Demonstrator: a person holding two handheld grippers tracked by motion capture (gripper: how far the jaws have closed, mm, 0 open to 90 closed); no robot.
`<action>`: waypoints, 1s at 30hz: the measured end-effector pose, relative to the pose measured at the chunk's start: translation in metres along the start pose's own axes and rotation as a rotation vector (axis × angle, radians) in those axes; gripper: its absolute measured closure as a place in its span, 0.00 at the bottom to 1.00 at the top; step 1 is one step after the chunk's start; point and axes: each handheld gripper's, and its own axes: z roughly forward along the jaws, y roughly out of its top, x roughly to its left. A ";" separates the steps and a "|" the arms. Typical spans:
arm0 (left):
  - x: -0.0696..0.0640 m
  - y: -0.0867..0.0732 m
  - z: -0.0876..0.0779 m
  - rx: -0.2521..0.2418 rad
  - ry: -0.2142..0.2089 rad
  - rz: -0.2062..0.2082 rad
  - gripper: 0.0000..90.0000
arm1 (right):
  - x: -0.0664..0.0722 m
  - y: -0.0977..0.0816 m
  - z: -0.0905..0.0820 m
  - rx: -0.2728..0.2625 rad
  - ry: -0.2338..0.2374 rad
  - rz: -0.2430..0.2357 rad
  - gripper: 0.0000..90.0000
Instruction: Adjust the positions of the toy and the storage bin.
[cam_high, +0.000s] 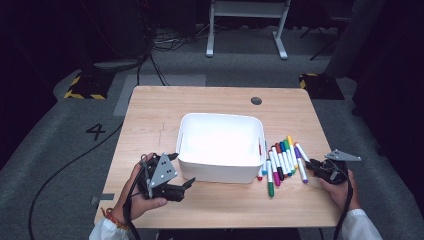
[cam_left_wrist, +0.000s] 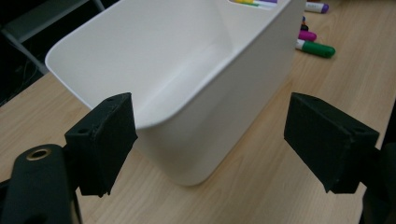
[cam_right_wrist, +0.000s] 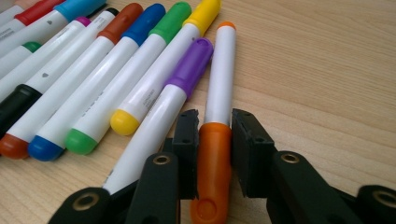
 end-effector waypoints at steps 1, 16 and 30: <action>-0.002 -0.005 -0.002 0.007 -0.010 0.004 0.19 | -0.001 0.000 0.000 -0.002 -0.001 0.002 0.81; -0.003 -0.077 0.035 0.171 -0.102 -0.184 0.18 | -0.004 -0.002 -0.004 -0.014 -0.043 0.006 0.83; 0.032 -0.113 0.062 0.232 0.003 -0.253 0.18 | -0.007 0.003 -0.010 -0.069 -0.043 0.015 0.83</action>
